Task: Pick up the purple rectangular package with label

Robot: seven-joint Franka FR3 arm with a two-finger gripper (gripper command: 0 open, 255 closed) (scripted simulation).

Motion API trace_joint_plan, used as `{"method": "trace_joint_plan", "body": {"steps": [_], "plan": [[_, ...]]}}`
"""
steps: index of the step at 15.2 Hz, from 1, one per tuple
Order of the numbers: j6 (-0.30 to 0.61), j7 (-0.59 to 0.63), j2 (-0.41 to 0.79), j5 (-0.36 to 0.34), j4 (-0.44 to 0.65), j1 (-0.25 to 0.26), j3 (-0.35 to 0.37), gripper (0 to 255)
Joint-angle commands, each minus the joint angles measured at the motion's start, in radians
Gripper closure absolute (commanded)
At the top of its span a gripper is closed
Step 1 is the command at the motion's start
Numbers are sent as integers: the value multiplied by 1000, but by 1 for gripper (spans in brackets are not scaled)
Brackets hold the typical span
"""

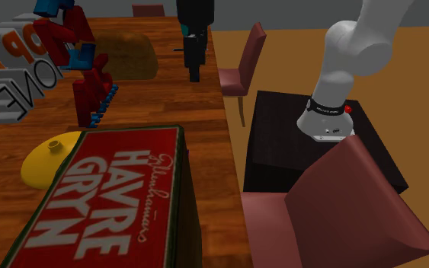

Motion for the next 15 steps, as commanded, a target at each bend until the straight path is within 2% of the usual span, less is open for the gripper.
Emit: {"method": "trace_joint_plan", "body": {"steps": [1, 8, 15], "plan": [[19, 37, 64, -20, 41, 11, 30, 0], [63, 166, 316, -136, 217, 69, 101, 0], [50, 273, 582, -270, 453, 179, 116, 0]]}}
